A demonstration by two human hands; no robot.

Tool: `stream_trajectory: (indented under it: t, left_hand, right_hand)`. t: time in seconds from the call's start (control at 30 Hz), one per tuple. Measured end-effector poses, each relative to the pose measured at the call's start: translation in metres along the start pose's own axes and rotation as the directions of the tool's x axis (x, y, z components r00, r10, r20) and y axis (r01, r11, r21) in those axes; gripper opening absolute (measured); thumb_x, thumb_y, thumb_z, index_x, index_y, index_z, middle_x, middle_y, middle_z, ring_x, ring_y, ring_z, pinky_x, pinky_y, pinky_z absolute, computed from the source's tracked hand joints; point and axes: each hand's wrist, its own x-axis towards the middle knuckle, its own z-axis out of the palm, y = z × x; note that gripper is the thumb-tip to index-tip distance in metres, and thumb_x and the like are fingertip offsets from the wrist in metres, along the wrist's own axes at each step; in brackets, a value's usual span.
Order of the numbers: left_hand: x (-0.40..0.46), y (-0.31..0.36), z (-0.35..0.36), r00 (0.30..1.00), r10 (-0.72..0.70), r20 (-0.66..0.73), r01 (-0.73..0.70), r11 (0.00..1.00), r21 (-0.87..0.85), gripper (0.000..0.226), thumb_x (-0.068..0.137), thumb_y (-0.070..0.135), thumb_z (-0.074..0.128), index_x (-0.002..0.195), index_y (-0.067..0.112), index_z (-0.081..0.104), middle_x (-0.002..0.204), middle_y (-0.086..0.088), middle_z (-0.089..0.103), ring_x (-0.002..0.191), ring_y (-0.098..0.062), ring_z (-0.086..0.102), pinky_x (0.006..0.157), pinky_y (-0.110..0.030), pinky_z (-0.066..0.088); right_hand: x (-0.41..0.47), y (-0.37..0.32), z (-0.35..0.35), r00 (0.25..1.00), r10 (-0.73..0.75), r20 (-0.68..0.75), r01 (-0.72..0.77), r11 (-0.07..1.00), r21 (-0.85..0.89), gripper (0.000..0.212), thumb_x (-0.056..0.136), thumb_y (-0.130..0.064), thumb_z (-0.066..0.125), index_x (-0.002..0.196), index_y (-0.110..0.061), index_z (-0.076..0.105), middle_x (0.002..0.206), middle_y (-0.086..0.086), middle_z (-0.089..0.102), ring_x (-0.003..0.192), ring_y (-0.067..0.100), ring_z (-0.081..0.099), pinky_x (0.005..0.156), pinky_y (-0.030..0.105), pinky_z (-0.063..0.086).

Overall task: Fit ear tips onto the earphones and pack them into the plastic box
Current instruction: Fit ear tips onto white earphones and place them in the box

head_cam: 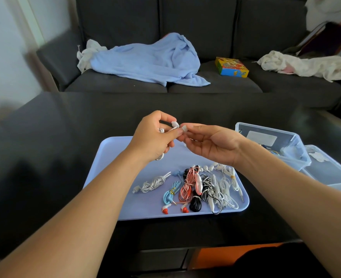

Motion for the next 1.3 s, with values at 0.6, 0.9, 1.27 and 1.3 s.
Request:
stream_trajectory:
  t: [0.6, 0.9, 1.27, 1.3]
  left_hand:
    - [0.002, -0.006, -0.002, 0.999, 0.017, -0.045, -0.013, 0.995, 0.103, 0.033, 0.086, 0.025, 0.078, 0.112, 0.015, 0.061, 0.080, -0.002, 0.074, 0.052, -0.007, 0.059, 0.046, -0.025, 0.045]
    - [0.002, -0.005, 0.005, 0.998, 0.032, -0.058, -0.028, 0.998, 0.063, 0.017, 0.088, 0.017, 0.075, 0.104, 0.016, 0.070, 0.077, -0.003, 0.073, 0.053, -0.008, 0.061, 0.049, -0.028, 0.047]
    - [0.004, -0.006, 0.005, 0.994, -0.071, -0.078, 0.068, 0.997, -0.040, 0.026, 0.086, 0.023, 0.078, 0.110, 0.015, 0.068, 0.083, -0.002, 0.072, 0.054, -0.005, 0.060, 0.051, -0.024, 0.048]
    - [0.004, -0.005, 0.005, 0.993, -0.087, -0.085, 0.082, 0.995, -0.064, 0.024, 0.087, 0.022, 0.077, 0.109, 0.014, 0.070, 0.082, -0.002, 0.071, 0.055, -0.004, 0.060, 0.052, -0.023, 0.048]
  right_hand:
    - [0.006, 0.004, 0.003, 0.995, -0.096, -0.013, 0.095, 0.993, -0.075, 0.018, 0.093, 0.004, 0.059, 0.108, 0.006, 0.069, 0.098, 0.017, 0.075, 0.088, 0.020, 0.075, 0.081, 0.025, 0.061]
    - [0.009, 0.004, 0.002, 0.991, -0.123, -0.052, 0.122, 0.992, -0.021, 0.015, 0.091, 0.004, 0.060, 0.101, 0.004, 0.071, 0.092, 0.014, 0.076, 0.081, 0.017, 0.075, 0.080, 0.024, 0.061]
    - [0.008, 0.007, -0.002, 0.952, -0.303, -0.032, 0.284, 0.920, -0.269, 0.019, 0.096, 0.002, 0.057, 0.109, 0.004, 0.071, 0.108, 0.021, 0.074, 0.099, 0.027, 0.073, 0.086, 0.028, 0.060]
    - [0.008, 0.007, -0.002, 0.945, -0.325, -0.026, 0.304, 0.907, -0.291, 0.020, 0.096, 0.001, 0.056, 0.110, 0.004, 0.070, 0.110, 0.021, 0.073, 0.101, 0.027, 0.073, 0.087, 0.028, 0.060]
